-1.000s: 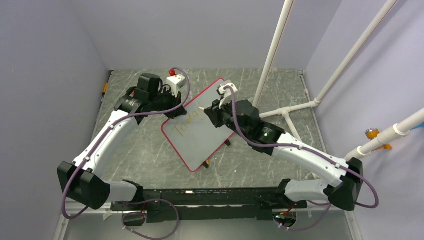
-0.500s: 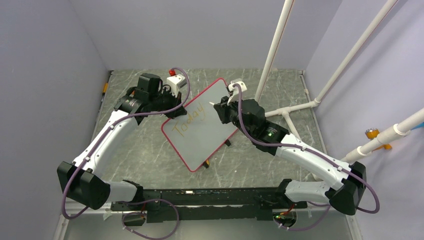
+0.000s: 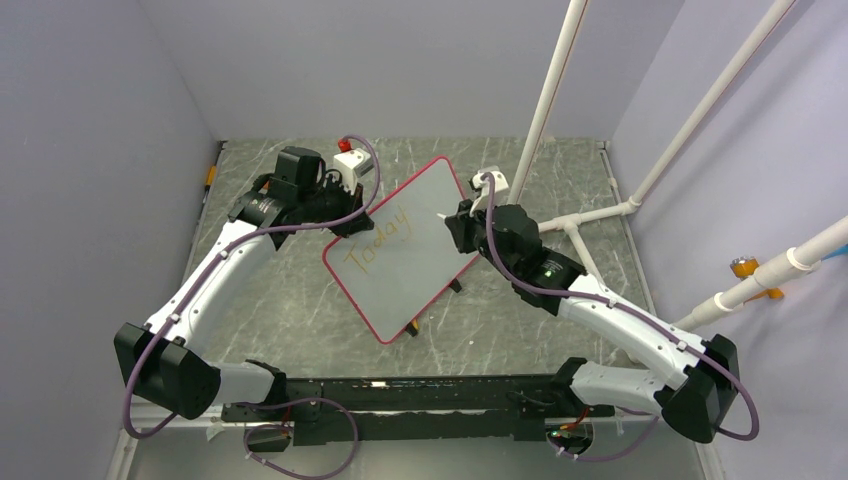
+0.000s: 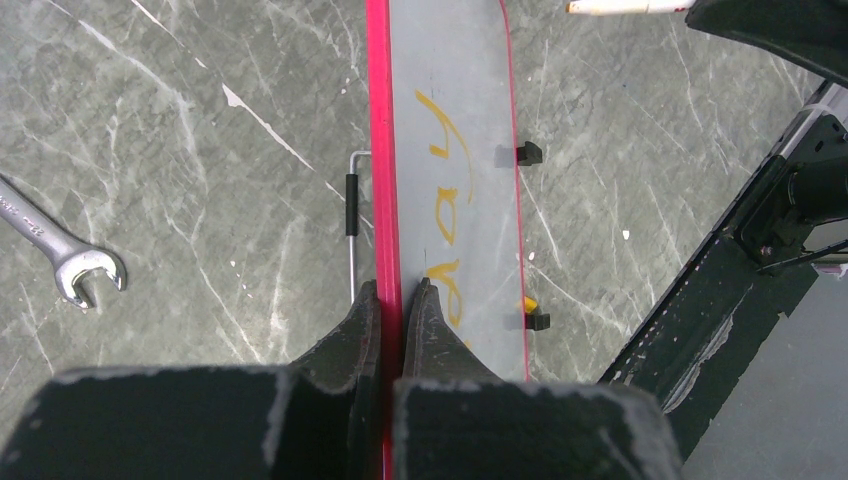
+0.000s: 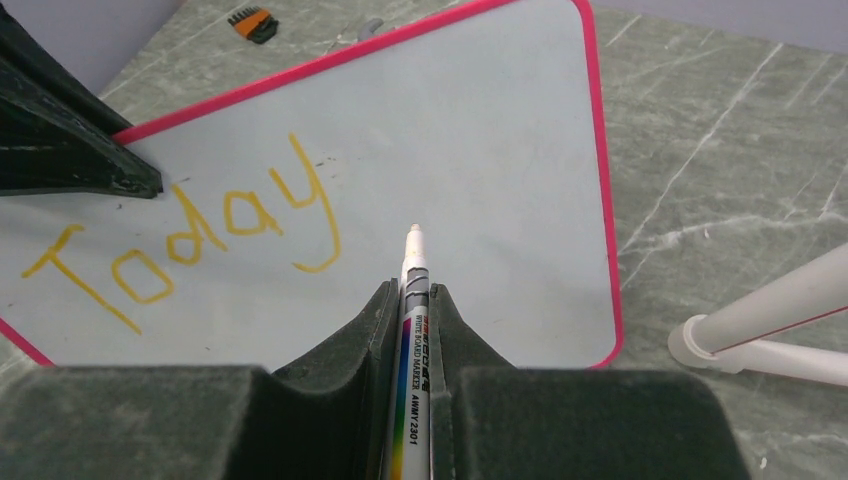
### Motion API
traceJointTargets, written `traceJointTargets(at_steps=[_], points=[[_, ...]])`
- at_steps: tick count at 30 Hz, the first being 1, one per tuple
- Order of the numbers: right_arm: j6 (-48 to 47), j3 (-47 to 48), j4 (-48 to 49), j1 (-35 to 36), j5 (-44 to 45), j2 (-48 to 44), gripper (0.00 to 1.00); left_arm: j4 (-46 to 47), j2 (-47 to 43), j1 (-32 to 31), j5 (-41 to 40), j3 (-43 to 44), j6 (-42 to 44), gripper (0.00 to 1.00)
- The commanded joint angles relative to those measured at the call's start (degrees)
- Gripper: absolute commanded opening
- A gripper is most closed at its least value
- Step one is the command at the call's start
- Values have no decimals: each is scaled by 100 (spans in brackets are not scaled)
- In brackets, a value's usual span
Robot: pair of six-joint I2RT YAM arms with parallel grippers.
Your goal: Write a sentence on the whiteboard
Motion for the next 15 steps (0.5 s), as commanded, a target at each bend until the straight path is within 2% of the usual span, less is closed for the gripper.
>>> traceJointTargets(at_steps=[1, 15], points=[[137, -162, 214, -174, -337, -134, 0, -202, -26, -21, -701, -148, 739, 0], [267, -426, 425, -472, -953, -130, 0, -196, -27, -21, -617, -150, 672, 0]])
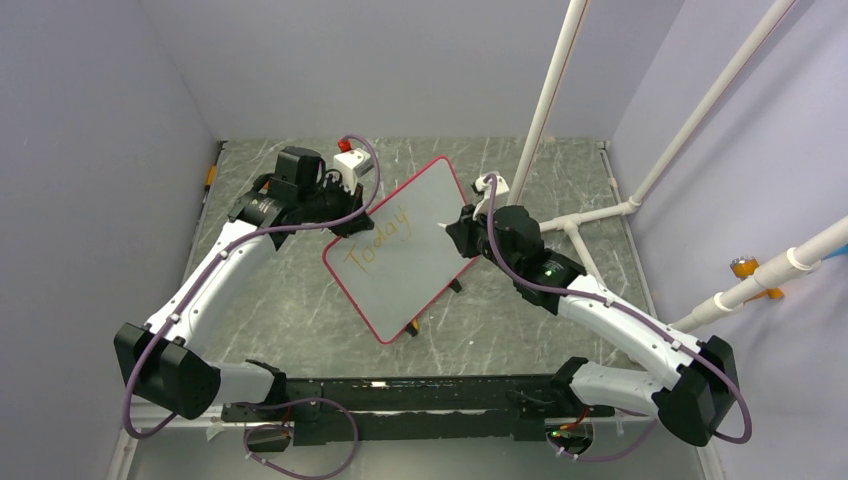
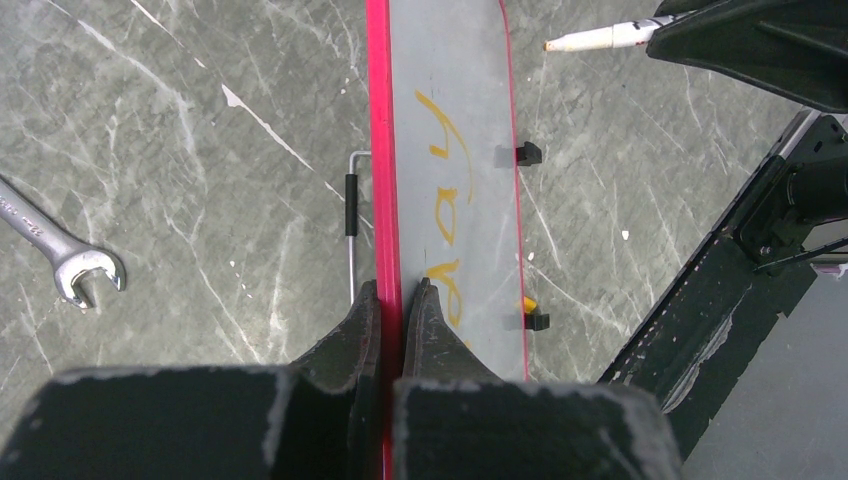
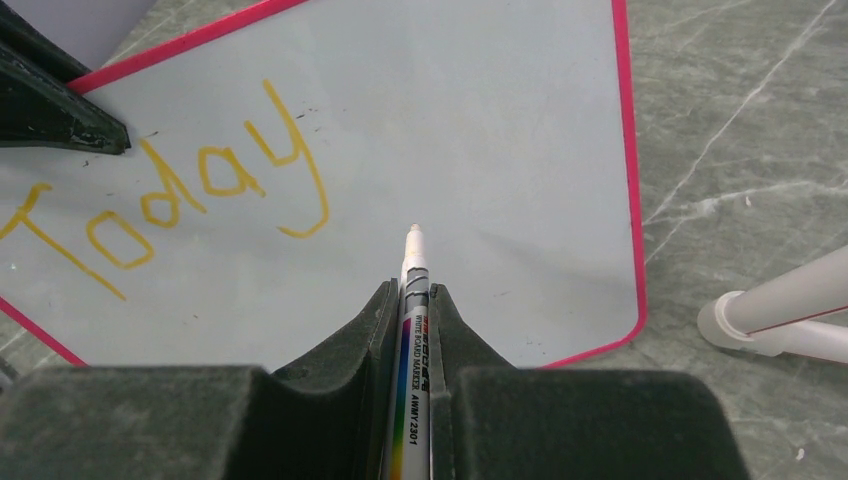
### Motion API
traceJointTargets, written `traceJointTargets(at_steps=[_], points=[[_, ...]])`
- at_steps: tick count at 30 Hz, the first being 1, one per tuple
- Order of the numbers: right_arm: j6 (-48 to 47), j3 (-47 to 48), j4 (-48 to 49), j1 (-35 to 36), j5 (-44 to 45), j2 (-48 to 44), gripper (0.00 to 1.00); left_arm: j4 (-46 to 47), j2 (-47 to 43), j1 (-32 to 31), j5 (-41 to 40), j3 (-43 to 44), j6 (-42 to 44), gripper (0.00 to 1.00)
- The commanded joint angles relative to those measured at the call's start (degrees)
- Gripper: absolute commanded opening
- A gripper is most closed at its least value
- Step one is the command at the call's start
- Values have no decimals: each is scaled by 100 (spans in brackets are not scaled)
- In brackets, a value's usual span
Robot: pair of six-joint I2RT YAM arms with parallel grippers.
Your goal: Write a sentence on the whiteboard
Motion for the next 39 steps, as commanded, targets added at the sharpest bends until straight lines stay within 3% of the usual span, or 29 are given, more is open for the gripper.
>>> traceJointTargets(at_steps=[1, 12, 19, 25, 39], points=[[63, -80, 396, -70, -234, -111, 0, -201, -28, -24, -618, -147, 668, 0], [-20, -166, 392, -102, -483, -110, 0, -175, 23, -70, -532, -142, 616, 0], [-237, -352, 632, -77, -1240, -124, 0, -175, 54, -95, -659, -137, 592, 0], [-336, -366, 689, 115, -1138, -67, 0, -180, 42, -93, -750, -142, 586, 0], [-1102, -608, 1450, 1620, -1212, 267, 0, -208, 121, -92, -1084, -120, 522, 0]])
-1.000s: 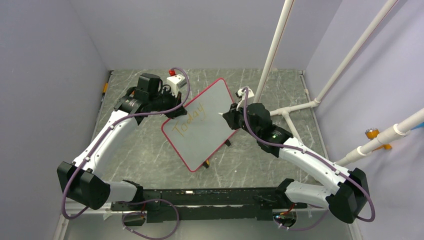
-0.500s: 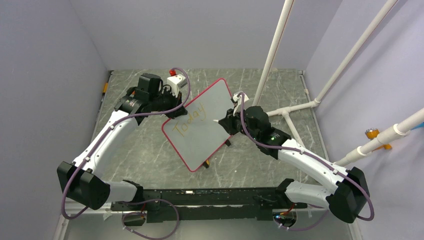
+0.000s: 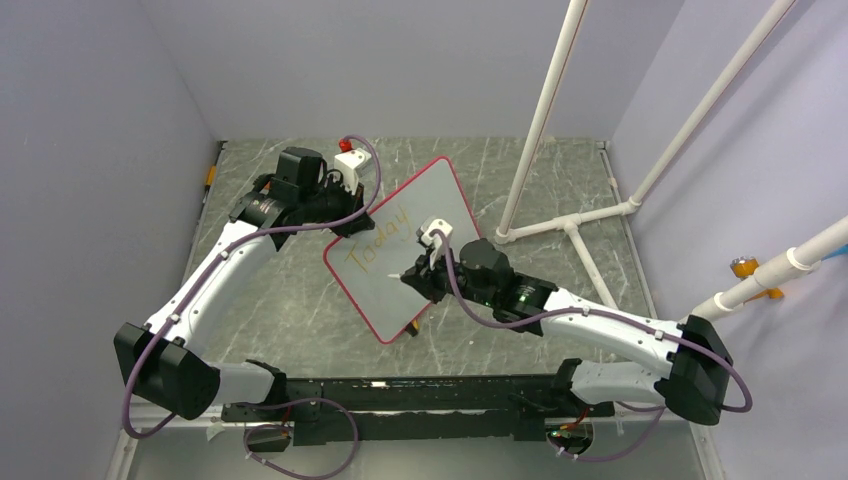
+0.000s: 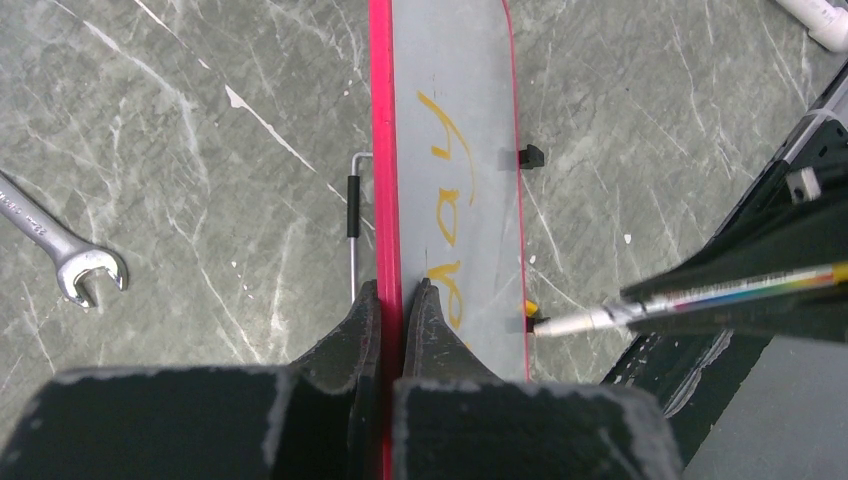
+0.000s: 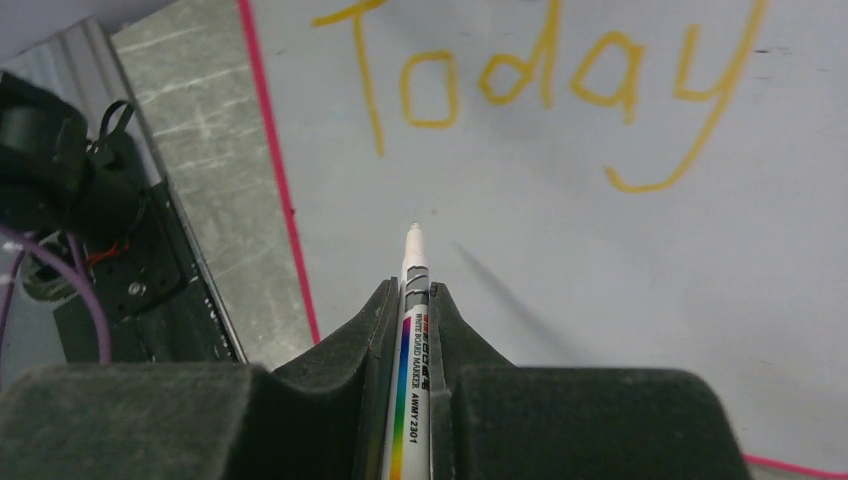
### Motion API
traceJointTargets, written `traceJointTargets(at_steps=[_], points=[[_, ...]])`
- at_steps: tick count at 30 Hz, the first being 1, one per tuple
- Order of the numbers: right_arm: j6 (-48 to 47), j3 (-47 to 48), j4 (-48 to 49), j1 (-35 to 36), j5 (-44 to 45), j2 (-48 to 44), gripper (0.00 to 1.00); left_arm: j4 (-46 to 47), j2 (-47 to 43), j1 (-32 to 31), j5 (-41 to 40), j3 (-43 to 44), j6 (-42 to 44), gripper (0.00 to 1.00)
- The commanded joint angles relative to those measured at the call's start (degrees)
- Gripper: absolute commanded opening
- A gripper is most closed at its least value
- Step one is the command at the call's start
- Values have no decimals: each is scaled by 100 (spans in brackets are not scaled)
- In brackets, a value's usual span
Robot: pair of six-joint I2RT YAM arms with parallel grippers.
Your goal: Write a sentence on the whiteboard
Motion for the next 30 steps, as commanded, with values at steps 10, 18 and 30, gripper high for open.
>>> traceJointTargets(at_steps=[10, 18, 30], points=[[-571, -247, 975, 1006, 272, 274, 0, -269, 162, -28, -1093, -79, 549, 0], [-667, -16, 1185, 1544, 1271, 722, 0, -266, 128, -28, -1106, -100, 544, 0], [-920, 337, 1355, 1810, 2039, 996, 0, -269, 120, -29, -1085, -101, 544, 0]])
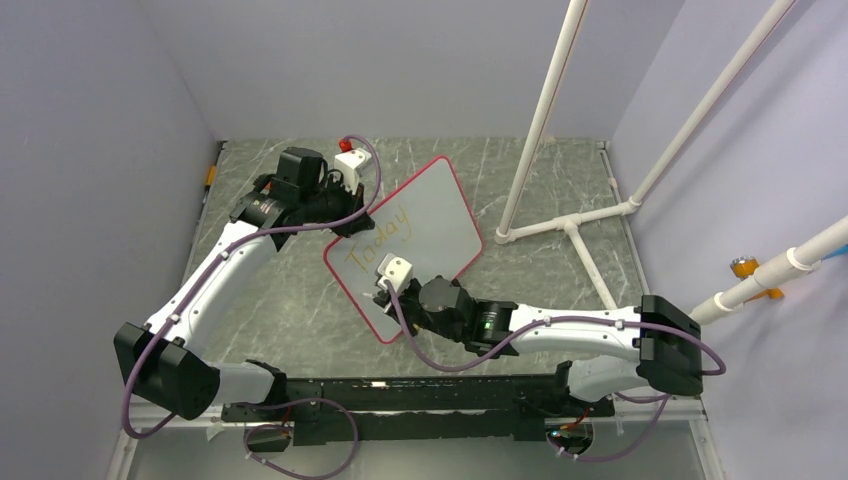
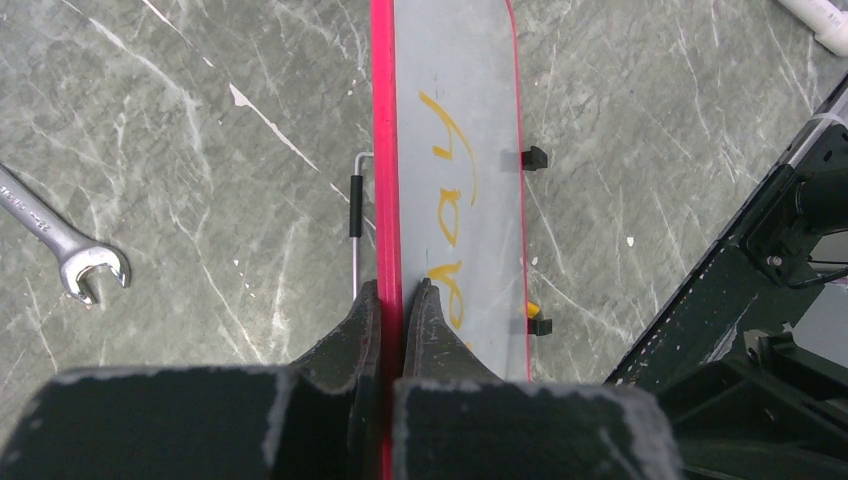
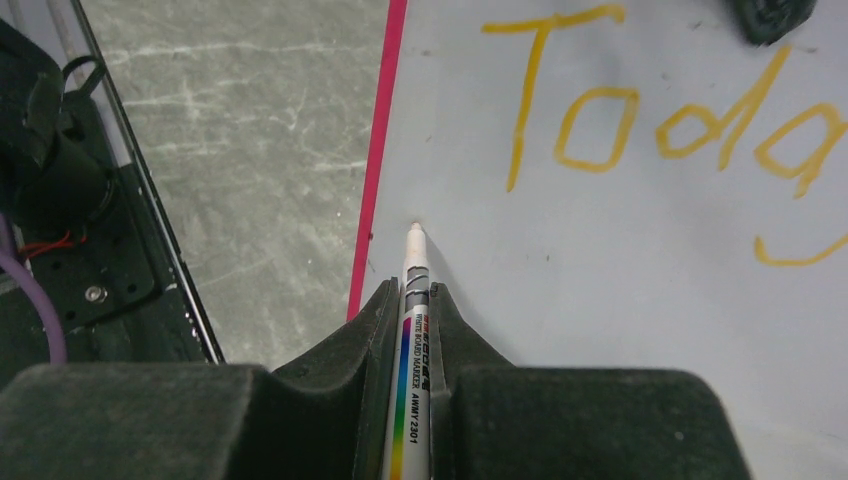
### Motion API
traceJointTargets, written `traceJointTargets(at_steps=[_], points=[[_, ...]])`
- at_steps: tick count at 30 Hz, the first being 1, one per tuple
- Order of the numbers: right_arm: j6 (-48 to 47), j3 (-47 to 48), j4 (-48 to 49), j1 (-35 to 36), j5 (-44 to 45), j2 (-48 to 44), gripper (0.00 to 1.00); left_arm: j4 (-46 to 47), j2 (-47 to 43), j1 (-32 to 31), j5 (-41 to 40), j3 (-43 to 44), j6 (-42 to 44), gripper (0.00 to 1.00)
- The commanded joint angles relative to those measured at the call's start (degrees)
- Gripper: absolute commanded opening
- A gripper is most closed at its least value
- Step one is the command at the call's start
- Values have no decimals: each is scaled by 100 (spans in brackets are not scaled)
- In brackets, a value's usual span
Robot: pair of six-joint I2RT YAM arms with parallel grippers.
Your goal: Write a sentence on the whiteboard
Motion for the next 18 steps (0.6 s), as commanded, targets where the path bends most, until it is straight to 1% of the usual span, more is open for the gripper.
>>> traceJointTargets(at_steps=[1, 8, 18], points=[[-181, 354, 413, 82, 444, 61, 0, -272, 125, -14, -1001, -103, 592, 0], [-205, 530, 248, 118, 602, 304, 0, -273, 125, -18, -1001, -103, 596, 0], [-96, 322, -22, 258, 701, 329, 0, -285, 121, -17, -1001, -92, 601, 0]])
